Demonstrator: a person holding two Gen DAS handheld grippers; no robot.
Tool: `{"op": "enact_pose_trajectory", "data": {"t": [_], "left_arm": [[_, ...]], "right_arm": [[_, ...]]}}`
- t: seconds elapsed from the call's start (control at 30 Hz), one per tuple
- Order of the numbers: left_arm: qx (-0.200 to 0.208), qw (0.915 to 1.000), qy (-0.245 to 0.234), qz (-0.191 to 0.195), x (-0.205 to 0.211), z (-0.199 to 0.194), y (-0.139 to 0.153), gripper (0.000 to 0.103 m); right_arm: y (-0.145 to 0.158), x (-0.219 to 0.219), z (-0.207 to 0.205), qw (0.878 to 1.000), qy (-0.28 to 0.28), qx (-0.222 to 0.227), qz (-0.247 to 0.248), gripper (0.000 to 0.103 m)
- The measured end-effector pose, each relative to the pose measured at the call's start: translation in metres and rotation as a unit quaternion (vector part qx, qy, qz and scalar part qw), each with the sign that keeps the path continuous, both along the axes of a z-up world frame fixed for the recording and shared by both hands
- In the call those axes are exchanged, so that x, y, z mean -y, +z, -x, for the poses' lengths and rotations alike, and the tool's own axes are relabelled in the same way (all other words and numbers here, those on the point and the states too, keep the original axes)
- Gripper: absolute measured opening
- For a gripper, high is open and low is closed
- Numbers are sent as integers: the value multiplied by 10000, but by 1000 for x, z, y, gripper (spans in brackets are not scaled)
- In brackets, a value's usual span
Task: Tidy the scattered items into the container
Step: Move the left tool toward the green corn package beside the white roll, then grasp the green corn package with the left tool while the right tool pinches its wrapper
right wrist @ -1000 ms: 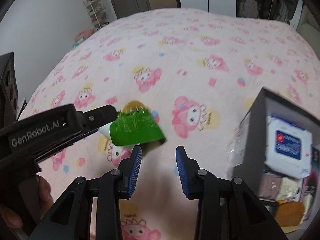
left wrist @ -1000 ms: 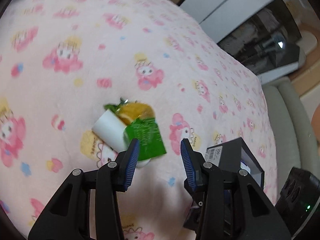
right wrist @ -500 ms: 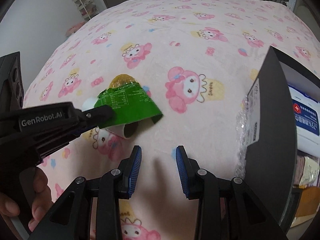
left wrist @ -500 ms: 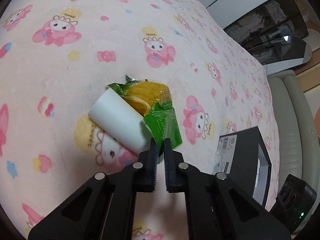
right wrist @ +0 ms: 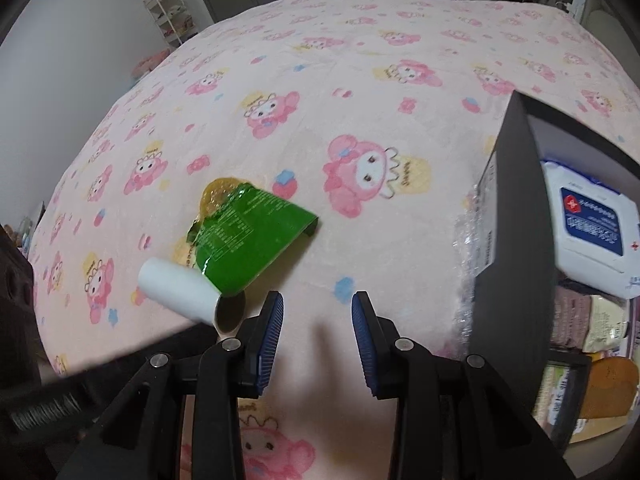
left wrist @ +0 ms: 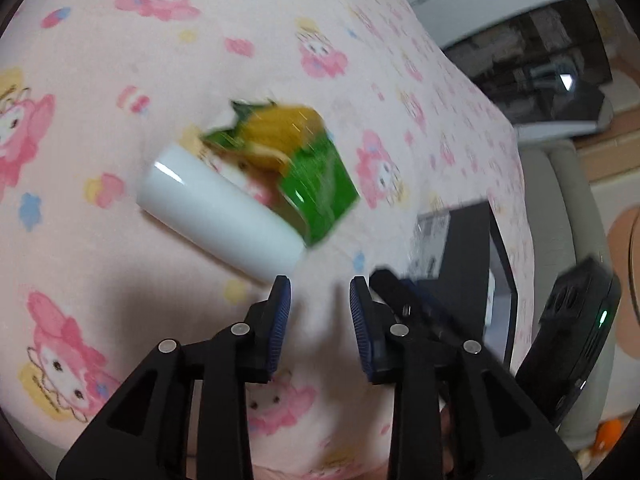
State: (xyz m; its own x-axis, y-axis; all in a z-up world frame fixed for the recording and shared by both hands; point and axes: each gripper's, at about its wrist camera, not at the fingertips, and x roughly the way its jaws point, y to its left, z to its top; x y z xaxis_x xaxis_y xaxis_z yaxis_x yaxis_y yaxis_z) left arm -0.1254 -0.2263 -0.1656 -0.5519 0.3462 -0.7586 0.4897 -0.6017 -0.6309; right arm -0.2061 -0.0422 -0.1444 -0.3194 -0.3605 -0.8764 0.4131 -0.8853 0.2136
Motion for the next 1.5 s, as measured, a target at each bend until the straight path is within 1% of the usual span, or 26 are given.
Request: {"op": "enact_pose_trajectory", "data": {"t": [0.17, 0.2, 0.27, 0.3, 0.37, 0.47, 0.5, 0.57, 0.63, 0.7, 0.83, 0.9, 0.93, 0.97, 1.07, 1.2, 1.27, 1.4, 1.5], "left_arm": [[-95, 9975, 531, -463, 31, 14, -12, 29], [-90, 9972, 543, -510, 32, 18, -14, 29], [-58, 9971, 511, -566, 30, 27, -20, 29], [-52, 9971, 481, -582, 29, 31, -21, 29], [-30, 9975, 428, -564, 27, 37, -23, 29], [-13, 9982, 388, -468, 26, 40, -24, 23], [-9, 9983, 385, -445, 27, 41, -24, 20], [-21, 9980, 385, -506, 28, 39, -26, 19], [-35, 9970, 447, -639, 30, 37, -28, 19], [-52, 9959, 517, -740, 32, 34, -28, 19], [-84, 9952, 602, -771, 32, 30, -26, 19], [-84, 9951, 603, -778, 32, 29, -26, 19], [-83, 9951, 599, -785, 32, 30, -27, 19], [-85, 9950, 596, -792, 32, 30, -27, 19], [-103, 9944, 624, -842, 33, 31, -29, 19], [-149, 9927, 764, -926, 39, 28, -30, 19], [-176, 9922, 790, -943, 40, 27, -30, 19], [-216, 9927, 713, -953, 37, 30, -28, 19], [-206, 9925, 740, -953, 38, 30, -30, 19]], "right_arm": [[-12, 11, 4, 9995, 34, 258, 174, 34], [-13, 13, 6, 9993, -6, 287, 228, 35], [-16, 15, 14, 9987, -105, 363, 351, 42], [-19, 16, 18, 9982, -158, 408, 415, 43], [-24, 19, 26, 9969, -265, 497, 544, 44], [-40, 21, 39, 9924, -458, 846, 771, 44], [-45, 20, 42, 9902, -528, 950, 878, 44], [-48, 19, 46, 9865, -619, 1018, 1123, 44], [-46, 19, 47, 9847, -613, 1040, 1255, 43], [-43, 20, 45, 9861, -555, 1011, 1197, 43], [-42, 18, 35, 9907, -570, 957, 777, 44], [-44, 18, 32, 9925, -552, 891, 634, 48], [-46, 19, 32, 9931, -538, 867, 579, 53], [-48, 20, 32, 9934, -531, 862, 546, 56], [-52, 22, 36, 9919, -597, 946, 601, 59], [-50, 11, 44, 9831, -852, 1239, 1049, 62], [-48, 6, 45, 9775, -878, 1397, 1314, 64], [-51, 3, 47, 9649, -884, 1750, 1750, 64], [-58, 7, 51, 9563, -883, 1943, 2000, 64]]}}
